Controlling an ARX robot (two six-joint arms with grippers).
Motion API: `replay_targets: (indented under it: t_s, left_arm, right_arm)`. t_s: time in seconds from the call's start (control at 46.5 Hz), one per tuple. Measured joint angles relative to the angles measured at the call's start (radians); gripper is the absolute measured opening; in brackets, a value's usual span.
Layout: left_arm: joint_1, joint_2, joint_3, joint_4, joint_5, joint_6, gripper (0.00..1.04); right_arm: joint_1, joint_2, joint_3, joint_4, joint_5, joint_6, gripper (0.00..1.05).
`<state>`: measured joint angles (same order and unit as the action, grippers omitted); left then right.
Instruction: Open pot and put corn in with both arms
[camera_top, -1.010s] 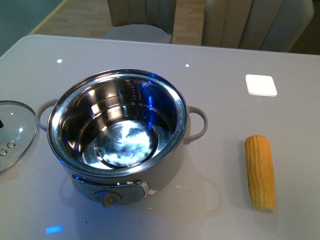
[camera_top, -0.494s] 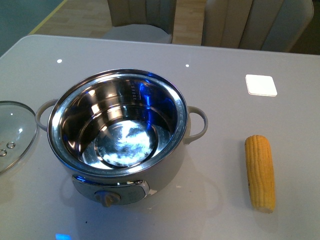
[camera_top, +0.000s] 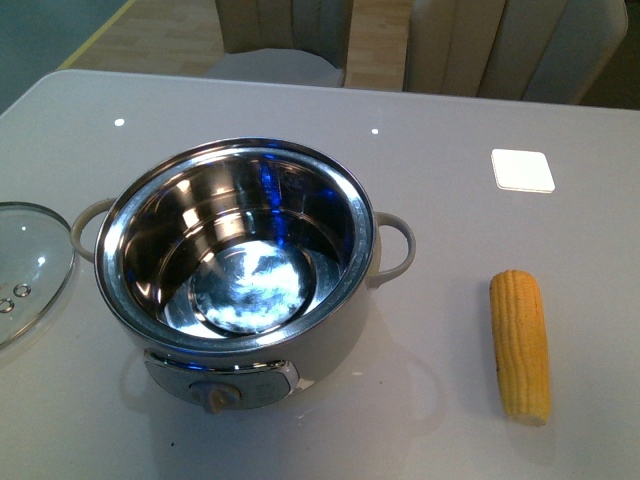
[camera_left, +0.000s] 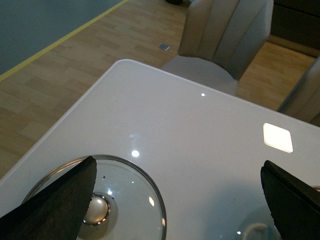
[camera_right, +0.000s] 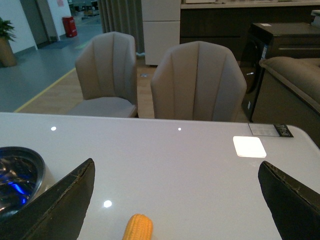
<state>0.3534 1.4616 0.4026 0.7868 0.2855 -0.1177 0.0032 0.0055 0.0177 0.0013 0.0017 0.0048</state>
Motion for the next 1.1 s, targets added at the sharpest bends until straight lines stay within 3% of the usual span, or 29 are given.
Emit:
replay_targets:
  t_s: [0.129,0.172,0.279,0.387,0.473,0.623,0.816,0.881,1.096]
  left_arm:
    - [0.0,-0.218,-0.051,-0.149,0.008,-0.015,0.98]
    - [0.0,-0.258,-0.077,-0.124,0.032,0.0,0.95]
    - [-0.035,-0.294,-0.175,0.121,0.018,0.069,0.75]
    - [-0.089,-0.378,-0.235,0.117,-0.029,0.094,0.56]
    - [-0.142,-0.482,-0.285,0.061,-0.082,0.102,0.31]
    - [-0.193,-0.546,-0.35,0.072,-0.131,0.105,0.04]
    - [-0.257,-0.748,-0.388,-0.097,-0.196,0.107,0.03]
    - [-0.318,-0.798,-0.389,-0.147,-0.272,0.107,0.03]
    - [-0.35,-0.969,-0.39,-0.301,-0.286,0.108,0.03]
  right_arm:
    - [0.0,0.0,0.0,0.0,0.0,0.0,0.96]
    - [0.0,0.0,0.0,0.0,0.0,0.0,0.96]
    - [0.0,-0.001,0.0,0.0,0.0,0.0,0.96]
    - [0.0,-0.001,0.0,0.0,-0.001,0.0,0.96]
    - [0.0,-0.001,0.0,0.0,0.0,0.0,0.96]
    - [0.0,-0.001,0.0,0.0,0.0,0.0,0.96]
    - [0.0,-0.001,0.0,0.0,0.0,0.0,0.96]
    - [0.0,-0.001,0.0,0.0,0.0,0.0,0.96]
    - [0.0,-0.001,0.0,0.0,0.0,0.0,0.96]
